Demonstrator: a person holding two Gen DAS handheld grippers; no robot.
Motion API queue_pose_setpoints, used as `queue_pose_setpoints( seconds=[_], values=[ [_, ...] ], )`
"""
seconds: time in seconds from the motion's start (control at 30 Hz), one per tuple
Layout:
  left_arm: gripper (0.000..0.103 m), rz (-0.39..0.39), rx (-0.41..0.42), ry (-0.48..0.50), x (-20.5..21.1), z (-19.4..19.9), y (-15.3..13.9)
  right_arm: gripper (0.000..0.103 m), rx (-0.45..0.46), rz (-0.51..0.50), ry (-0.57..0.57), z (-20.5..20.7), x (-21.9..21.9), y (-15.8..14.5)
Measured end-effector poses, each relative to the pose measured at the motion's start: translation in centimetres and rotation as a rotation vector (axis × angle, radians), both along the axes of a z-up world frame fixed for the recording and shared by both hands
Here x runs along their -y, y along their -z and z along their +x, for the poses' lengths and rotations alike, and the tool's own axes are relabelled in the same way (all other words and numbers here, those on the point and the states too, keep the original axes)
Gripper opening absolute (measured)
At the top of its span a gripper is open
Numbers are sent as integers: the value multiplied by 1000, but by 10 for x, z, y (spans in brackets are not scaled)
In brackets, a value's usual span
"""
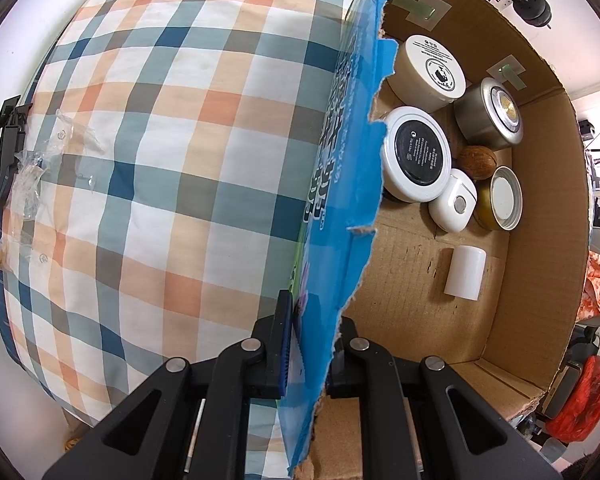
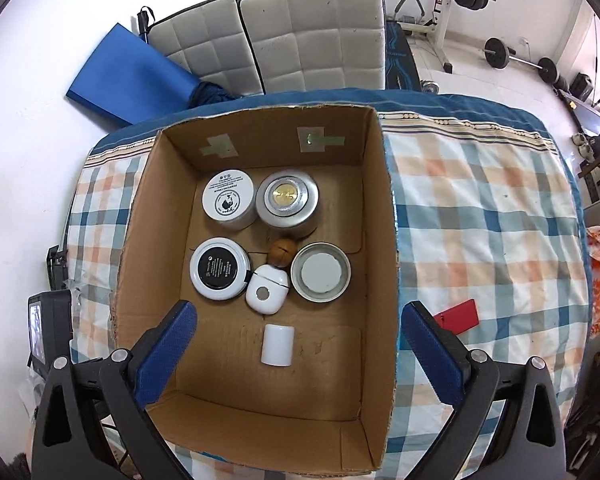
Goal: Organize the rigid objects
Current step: 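Reach the right tool to the red rectangular block and grasp it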
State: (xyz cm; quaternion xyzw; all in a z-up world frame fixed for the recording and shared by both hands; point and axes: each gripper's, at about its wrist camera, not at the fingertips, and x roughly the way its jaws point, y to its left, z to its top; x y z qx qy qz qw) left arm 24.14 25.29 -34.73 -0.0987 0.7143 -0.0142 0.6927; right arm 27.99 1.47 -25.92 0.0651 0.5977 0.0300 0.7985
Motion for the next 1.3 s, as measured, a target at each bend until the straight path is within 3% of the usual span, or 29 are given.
queue_pose_setpoints(
  seconds=[0.33,0.57,0.73,0.9,1.03,1.1,1.2,1.3],
  values=[
    [9,1,0,3,1,-1,-1,103,15,50,30,-7,13,-15],
    [9,-1,0,1,1,-1,-1,103,26,60,177,-5,77,-15],
    [9,-1,-1,1,0,-1,0,103,-34,39,309,-6,140,14],
    [9,5,-3,8,1,-1,1,102,-204,142,482,-10,199,87],
    [9,4,-3,8,2,-1,2,76,-329,278,598,-17,216,147],
    [9,10,-3,15,2,-1,2,71,-352,289,617,-16,215,166],
    [9,12,-4,16,4,0,4,66,-373,210,588,-8,206,181],
    [9,15,-3,17,6,-1,4,55,-375,67,456,3,187,176]
  ],
)
